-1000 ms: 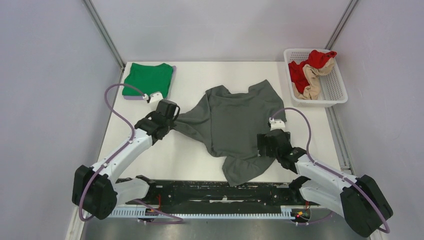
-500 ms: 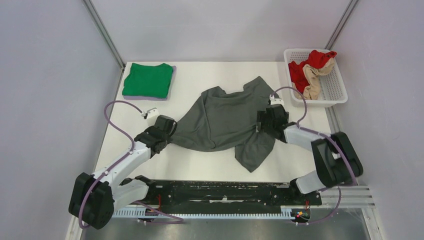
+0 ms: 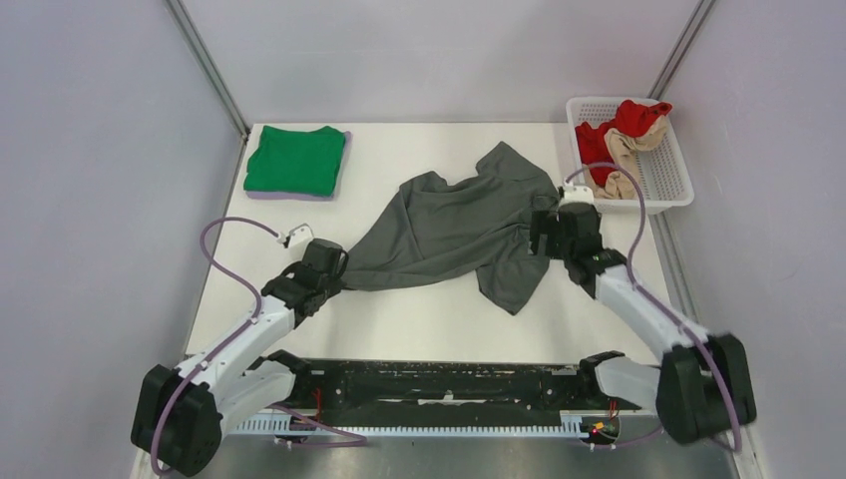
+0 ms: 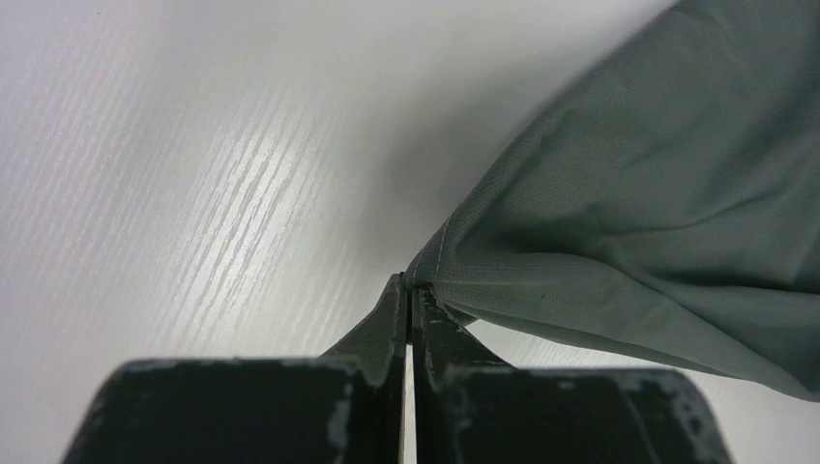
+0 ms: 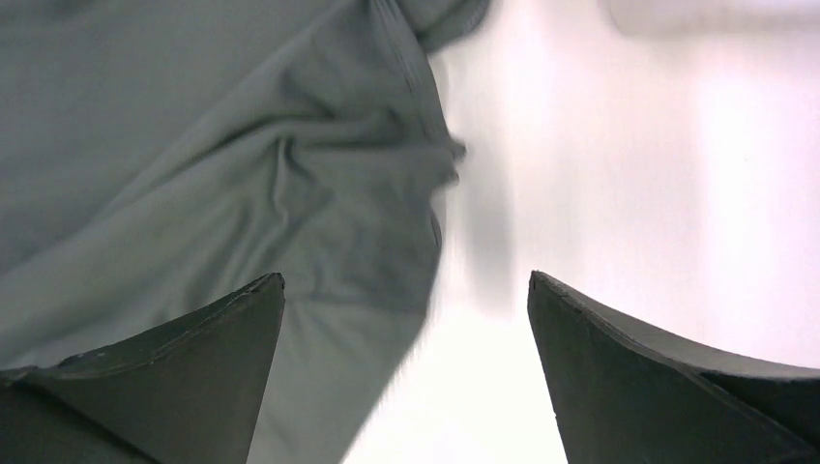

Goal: Fold and stack the t-shirts
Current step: Flatten out the tshirt

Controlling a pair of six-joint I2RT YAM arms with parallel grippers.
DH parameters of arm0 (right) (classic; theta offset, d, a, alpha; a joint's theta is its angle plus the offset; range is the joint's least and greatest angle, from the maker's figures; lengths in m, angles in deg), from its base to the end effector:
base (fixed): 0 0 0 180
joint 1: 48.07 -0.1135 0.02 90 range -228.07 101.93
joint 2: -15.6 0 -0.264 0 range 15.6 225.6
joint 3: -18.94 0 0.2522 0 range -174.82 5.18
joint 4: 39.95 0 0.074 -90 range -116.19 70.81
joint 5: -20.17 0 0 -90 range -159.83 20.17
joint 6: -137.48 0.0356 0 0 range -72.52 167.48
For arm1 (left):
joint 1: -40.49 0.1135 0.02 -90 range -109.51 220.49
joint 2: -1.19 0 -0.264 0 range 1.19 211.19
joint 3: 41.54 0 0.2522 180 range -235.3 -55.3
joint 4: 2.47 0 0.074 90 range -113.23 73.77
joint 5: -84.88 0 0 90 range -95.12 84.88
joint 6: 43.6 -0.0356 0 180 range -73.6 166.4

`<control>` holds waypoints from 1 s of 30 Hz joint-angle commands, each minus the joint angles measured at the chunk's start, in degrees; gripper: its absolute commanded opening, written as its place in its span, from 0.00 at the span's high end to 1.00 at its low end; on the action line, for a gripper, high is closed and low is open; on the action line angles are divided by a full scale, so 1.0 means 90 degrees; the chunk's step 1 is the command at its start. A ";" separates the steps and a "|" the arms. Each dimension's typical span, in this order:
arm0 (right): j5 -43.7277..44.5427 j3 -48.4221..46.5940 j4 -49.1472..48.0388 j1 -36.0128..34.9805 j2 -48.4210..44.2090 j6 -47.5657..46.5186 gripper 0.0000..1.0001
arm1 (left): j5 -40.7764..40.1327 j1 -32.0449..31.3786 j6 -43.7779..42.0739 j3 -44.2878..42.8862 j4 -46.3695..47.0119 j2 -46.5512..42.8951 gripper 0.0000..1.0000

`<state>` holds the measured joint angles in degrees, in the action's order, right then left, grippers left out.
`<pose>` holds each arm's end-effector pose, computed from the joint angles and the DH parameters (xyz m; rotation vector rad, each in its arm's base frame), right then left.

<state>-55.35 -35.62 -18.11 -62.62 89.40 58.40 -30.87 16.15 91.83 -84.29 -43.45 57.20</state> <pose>0.2599 0.0583 0.2126 0.0589 2.2602 -0.0534 0.1703 -0.0600 0.1885 -0.6091 2.3115 0.0071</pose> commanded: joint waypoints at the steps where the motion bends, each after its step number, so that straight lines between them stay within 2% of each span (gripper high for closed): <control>1: -0.0412 0.1180 0.0930 -0.0326 -0.1572 0.0687 0.02 | 0.0205 0.0023 0.0333 0.0061 0.0116 -0.0404 0.98; 5: -0.0416 0.1738 0.1630 -0.1425 -0.2329 0.1445 0.05 | 0.0260 0.0023 0.0285 0.0126 0.0210 -0.0601 0.98; 8: -0.0368 0.1836 0.1681 -0.1971 -0.2406 0.1695 0.16 | 0.0305 0.0028 0.0245 0.0098 0.0219 -0.0602 0.98; 12: -0.0185 0.1847 0.1507 -0.2532 -0.2077 0.1840 0.27 | 0.0372 0.0021 0.0246 0.0107 0.0271 -0.0536 0.98; 18: -0.0151 0.1730 0.1136 -0.3067 -0.1471 0.1844 0.31 | 0.0369 0.0028 0.0245 0.0098 0.0271 -0.0525 0.98; 22: -0.0099 0.1738 0.0891 -0.3114 -0.1078 0.1837 0.39 | 0.0309 0.0026 0.0246 0.0109 0.0263 -0.0541 0.98; 24: 0.0111 0.1747 0.0750 -0.3109 -0.0920 0.1885 0.49 | 0.0276 0.0028 0.0255 0.0120 0.0271 -0.0544 0.98; 26: 0.0419 0.1769 0.0634 -0.3110 -0.0785 0.1949 0.69 | 0.0237 0.0028 0.0270 0.0111 0.0295 -0.0525 0.98; 28: 0.0655 0.1762 0.0486 -0.3110 -0.0671 0.1914 0.77 | 0.0225 0.0023 0.0275 0.0097 0.0340 -0.0488 0.98; 30: 0.1091 0.1760 0.0347 -0.3093 -0.0580 0.1871 0.89 | 0.0207 0.0028 0.0284 0.0070 0.0414 -0.0428 0.98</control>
<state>-51.91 -19.55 -12.67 -90.35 81.90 74.53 -27.49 16.15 92.05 -83.68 -42.60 52.63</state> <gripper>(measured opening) 0.195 0.034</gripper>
